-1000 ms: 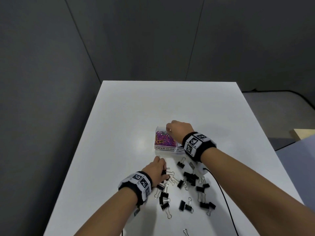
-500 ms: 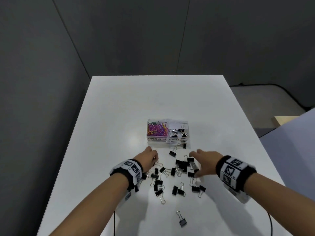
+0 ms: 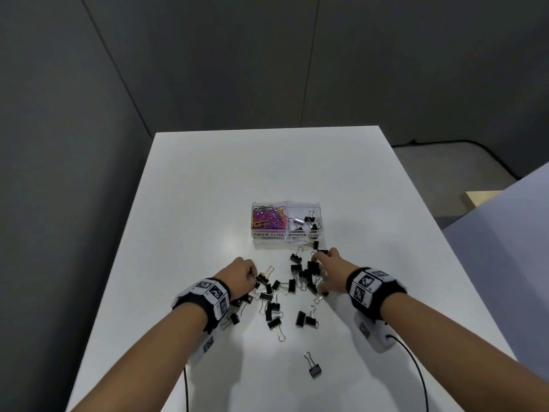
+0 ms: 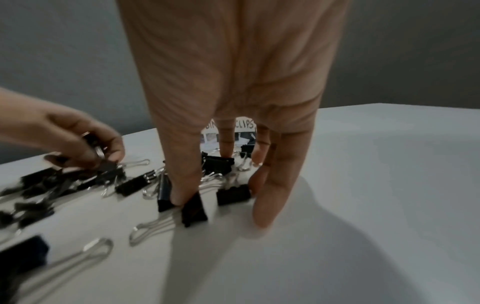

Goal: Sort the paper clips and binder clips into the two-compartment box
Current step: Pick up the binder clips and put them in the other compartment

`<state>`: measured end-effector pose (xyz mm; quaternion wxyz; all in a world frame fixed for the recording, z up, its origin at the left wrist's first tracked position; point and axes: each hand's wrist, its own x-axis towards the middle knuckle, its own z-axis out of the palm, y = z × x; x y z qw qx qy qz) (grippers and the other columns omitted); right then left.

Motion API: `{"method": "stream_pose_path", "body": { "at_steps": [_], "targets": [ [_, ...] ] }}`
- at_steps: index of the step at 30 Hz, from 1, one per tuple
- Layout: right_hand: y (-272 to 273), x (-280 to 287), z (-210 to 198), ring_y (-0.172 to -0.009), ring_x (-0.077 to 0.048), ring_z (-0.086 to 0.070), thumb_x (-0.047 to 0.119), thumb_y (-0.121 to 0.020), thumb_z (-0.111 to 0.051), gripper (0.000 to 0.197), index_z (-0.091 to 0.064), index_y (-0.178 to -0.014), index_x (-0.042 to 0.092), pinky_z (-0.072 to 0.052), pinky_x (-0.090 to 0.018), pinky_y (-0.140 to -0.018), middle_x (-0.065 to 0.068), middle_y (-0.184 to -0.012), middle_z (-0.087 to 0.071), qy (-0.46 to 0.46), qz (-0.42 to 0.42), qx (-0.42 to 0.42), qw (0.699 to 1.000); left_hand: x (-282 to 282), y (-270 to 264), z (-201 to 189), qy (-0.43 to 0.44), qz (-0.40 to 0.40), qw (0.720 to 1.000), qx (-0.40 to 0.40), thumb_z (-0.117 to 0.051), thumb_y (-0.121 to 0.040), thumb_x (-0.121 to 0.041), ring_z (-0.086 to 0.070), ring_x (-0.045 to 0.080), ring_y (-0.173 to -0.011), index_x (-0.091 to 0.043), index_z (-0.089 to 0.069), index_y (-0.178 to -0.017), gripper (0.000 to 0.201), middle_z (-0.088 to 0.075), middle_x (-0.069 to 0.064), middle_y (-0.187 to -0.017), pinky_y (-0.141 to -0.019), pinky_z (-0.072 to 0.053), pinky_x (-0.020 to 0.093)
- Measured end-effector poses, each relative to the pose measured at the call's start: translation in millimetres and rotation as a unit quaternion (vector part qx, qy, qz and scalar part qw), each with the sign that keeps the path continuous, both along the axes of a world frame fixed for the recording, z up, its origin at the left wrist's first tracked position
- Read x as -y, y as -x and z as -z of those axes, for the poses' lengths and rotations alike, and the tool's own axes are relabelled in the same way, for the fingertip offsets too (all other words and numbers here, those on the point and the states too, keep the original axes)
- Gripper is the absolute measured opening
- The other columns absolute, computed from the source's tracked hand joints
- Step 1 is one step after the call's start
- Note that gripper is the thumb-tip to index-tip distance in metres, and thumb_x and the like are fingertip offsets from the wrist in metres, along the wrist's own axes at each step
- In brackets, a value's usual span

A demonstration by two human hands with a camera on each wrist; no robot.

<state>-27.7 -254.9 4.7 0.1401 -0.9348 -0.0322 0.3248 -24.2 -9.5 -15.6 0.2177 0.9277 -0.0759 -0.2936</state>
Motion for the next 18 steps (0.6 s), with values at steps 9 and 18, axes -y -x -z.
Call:
{"method": "stream_pose_path", "body": {
  "at_steps": [9,18],
  "targets": [
    [-6.3,4.0,-0.8,-0.077,-0.029,-0.055,0.012,-0.083,-0.065,0.03,-0.037,-0.075,0.017,-0.054,-0.045,-0.074,-0.009,-0.105,-0.036,-0.054,0.053,0.002,0.997,12.4,11.3,4.9,-0.004,-0.015,0.999,0.043,-0.04,-0.098,-0.028,-0.056,0.026,-0.094,-0.009,-0.055,-0.105,0.026,-0.043,0.002,-0.096,-0.083,-0.042,0.03],
    [0.4,11.3,9.9,-0.103,-0.031,-0.058,0.009,-0.09,-0.05,0.032,-0.046,-0.122,0.015,-0.046,-0.035,-0.087,-0.013,-0.124,-0.053,-0.053,-0.006,0.071,0.996,21.5,13.9,4.2,0.014,-0.052,0.997,0.053,-0.043,-0.096,-0.019,-0.058,0.022,-0.086,-0.018,-0.054,-0.096,0.011,-0.047,0.005,-0.101,-0.07,-0.042,0.02]
  ]
}}
